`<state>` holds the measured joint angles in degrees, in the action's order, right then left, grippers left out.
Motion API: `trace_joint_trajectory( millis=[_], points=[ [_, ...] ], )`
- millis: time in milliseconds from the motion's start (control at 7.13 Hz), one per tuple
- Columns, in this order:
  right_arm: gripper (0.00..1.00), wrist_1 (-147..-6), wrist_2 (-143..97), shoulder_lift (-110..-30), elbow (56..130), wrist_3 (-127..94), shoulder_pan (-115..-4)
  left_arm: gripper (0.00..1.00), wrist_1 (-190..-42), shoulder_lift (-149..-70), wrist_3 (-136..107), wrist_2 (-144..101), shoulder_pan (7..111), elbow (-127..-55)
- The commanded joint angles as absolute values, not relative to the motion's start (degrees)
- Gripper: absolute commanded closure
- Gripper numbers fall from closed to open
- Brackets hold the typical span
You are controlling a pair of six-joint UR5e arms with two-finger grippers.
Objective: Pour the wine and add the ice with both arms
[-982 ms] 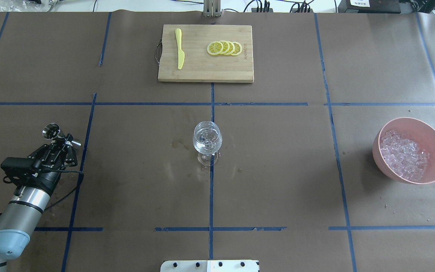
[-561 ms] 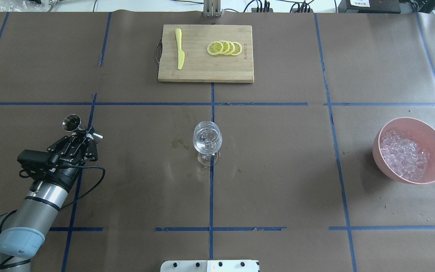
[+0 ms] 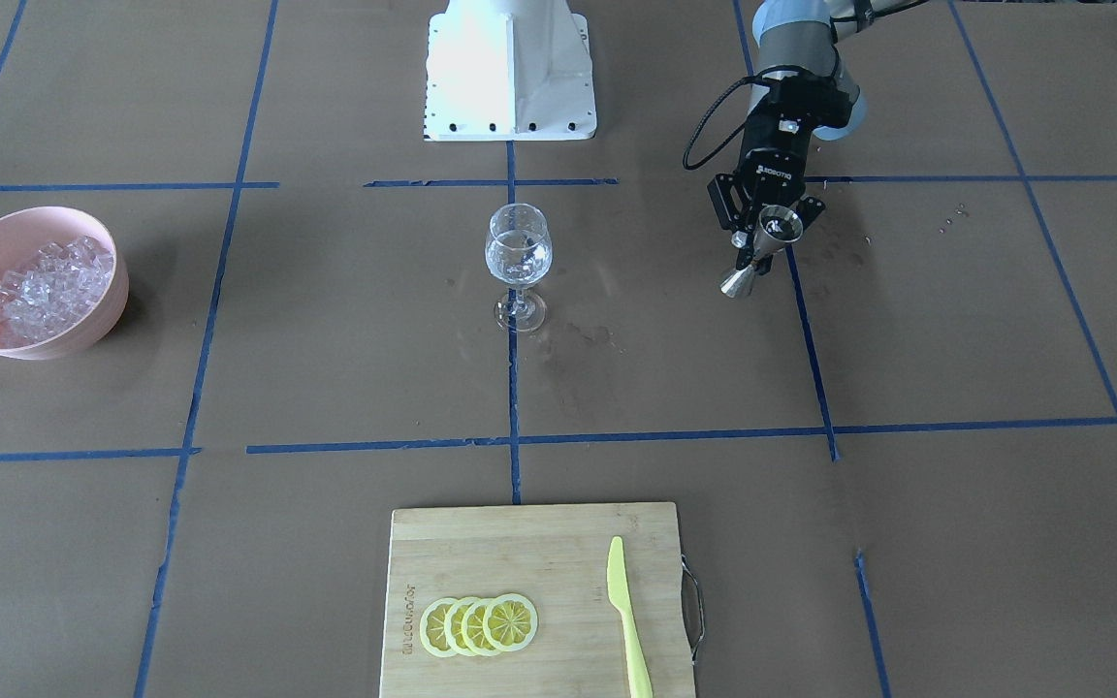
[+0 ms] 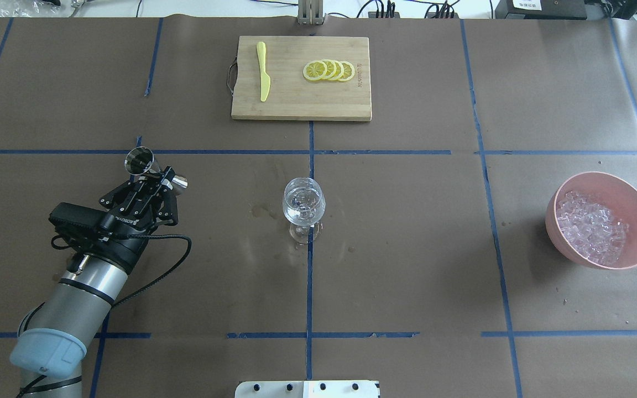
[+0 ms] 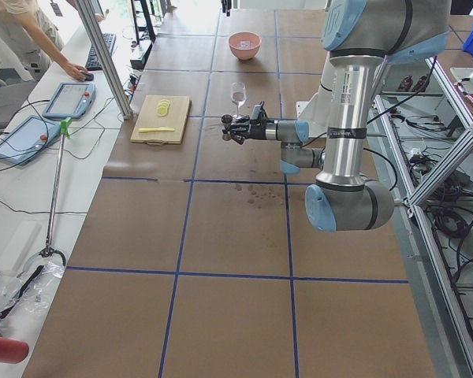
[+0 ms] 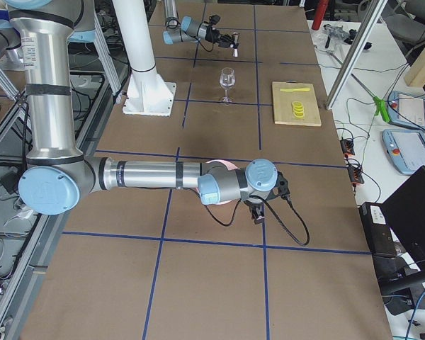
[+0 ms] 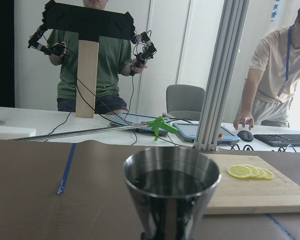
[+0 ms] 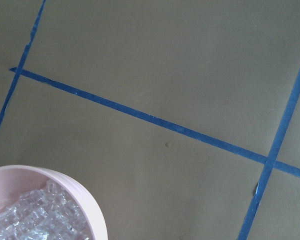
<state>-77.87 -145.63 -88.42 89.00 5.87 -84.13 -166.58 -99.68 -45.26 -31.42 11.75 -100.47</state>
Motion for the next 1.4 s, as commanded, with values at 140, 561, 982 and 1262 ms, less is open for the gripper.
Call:
trace_joint_trajectory(
  millis=[140, 561, 982, 1262],
  points=[
    [0.0, -77.87, -145.63, -88.33, 89.03, 5.89, -84.11, 1.0, -166.29, -105.29, -33.32, -31.38, 11.69, -101.25],
    [0.0, -77.87, -145.63, -88.15, 89.03, 5.89, -84.11, 1.0, -165.94, -105.64, -24.8, -31.46, 11.25, -101.42],
    [0.0, -77.87, -145.55, -88.15, 88.95, 5.89, -84.11, 1.0, -165.59, -108.36, -24.61, -32.68, 10.73, -100.46],
    [0.0, -77.87, -145.55, -88.07, 88.86, 5.89, -84.11, 1.0, -162.89, -109.33, -21.73, -34.1, 10.64, -100.28]
  ],
)
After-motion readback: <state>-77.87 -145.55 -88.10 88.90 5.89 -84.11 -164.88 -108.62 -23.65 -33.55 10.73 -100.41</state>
